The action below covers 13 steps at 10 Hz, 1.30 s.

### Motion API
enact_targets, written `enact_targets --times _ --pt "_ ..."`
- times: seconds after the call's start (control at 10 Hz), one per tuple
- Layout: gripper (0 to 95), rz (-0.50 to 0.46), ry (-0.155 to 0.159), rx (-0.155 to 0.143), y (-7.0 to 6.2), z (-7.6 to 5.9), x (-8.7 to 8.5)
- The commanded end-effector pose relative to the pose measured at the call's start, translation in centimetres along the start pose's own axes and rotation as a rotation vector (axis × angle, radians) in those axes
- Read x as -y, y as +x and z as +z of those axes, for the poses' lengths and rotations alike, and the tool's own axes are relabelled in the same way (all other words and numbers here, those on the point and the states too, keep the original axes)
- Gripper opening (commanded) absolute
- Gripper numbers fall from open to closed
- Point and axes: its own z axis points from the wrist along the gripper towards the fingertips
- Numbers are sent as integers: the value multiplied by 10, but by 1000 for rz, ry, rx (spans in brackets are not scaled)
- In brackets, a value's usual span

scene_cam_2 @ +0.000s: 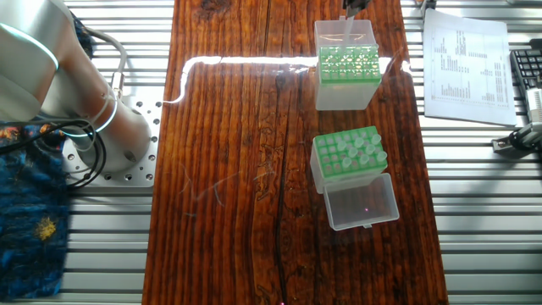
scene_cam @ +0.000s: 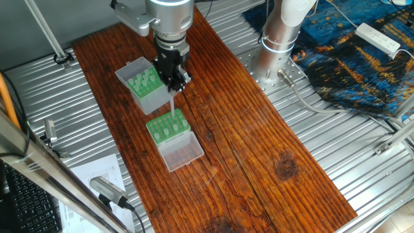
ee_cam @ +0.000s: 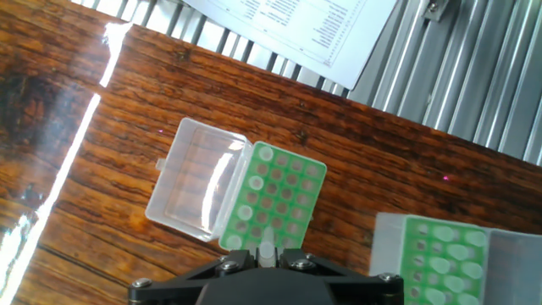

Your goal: Transfer all large pipette tips from one holder to another

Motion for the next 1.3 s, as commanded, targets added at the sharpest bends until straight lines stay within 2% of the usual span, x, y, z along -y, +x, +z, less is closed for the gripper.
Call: enact_targets --times 0.1,0.5,0.8,1.3 --pt "0 2 -3 -3 -1 2 -2" --pt "0 5 -1 -4 2 8 -6" --pt "0 6 -10 2 4 10 -7" --pt "0 8 -14 -10 4 12 -10"
